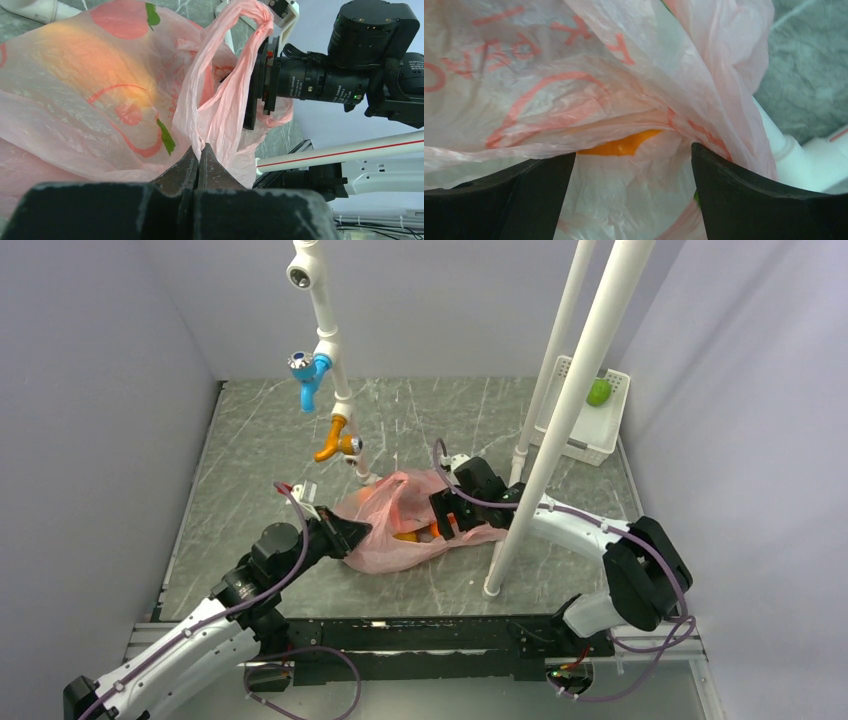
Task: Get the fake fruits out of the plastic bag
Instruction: Take out the fake fruit from the plastic bag.
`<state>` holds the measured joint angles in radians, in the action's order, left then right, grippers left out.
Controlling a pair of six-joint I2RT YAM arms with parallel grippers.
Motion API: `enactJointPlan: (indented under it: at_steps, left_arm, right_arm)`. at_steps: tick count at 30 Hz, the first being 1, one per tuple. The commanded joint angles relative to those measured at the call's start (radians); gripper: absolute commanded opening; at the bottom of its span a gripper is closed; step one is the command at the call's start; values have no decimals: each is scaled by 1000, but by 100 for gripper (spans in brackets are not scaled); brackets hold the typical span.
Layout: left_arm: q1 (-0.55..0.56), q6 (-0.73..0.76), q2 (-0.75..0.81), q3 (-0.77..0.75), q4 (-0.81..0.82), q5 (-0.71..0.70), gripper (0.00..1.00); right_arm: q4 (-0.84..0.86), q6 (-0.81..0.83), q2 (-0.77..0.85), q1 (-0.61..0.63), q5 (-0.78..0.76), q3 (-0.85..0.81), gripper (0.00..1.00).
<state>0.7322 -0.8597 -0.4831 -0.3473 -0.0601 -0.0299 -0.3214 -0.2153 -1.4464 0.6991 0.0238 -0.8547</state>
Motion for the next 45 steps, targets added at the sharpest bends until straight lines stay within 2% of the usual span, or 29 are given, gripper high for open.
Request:
enactJointPlan:
  at_steps: [1, 5, 12, 16, 18, 20, 23, 26, 30, 33, 36, 45]
  left_arm:
    - [-3, -6, 35, 22, 1, -35, 0]
    - [-2, -12, 41, 30, -12, -38, 0]
    - [-3, -3, 2, 11, -7, -8, 0]
    - [-2, -6, -17, 13, 8, 0, 0]
    - [-3, -11, -21, 17, 22, 3, 0]
    - [-3, -10, -18, 19, 34, 9, 0]
    - [-2, -2, 11, 17, 42, 5, 0]
    - [-2, 5, 61, 24, 23, -10, 0]
    - [-3, 29, 96, 34, 18, -9, 0]
    - [-2, 47, 70, 16, 3, 2, 0]
    - [-3, 52, 41, 9, 25, 11, 0]
    - [-3, 51, -43, -7, 78, 54, 0]
  right_arm:
    - [-136, -50, 12, -1, -115, -4, 89]
    - [-146, -49, -13, 1, -102, -24, 89]
    - [-52, 10, 142, 12, 85, -107, 88]
    - [2, 21, 159, 13, 205, -152, 86]
    - [15, 25, 128, 14, 251, -166, 78]
    - [14, 27, 94, 14, 283, -180, 65]
    - [18, 28, 78, 18, 299, -165, 51]
    - [39, 31, 106, 21, 320, -107, 45]
    - [53, 29, 151, 31, 262, -24, 45]
    - [-10, 10, 127, 37, 113, -26, 56]
    - [14, 13, 102, 39, 102, -19, 65]
    - [58, 57, -49, 44, 14, -83, 77]
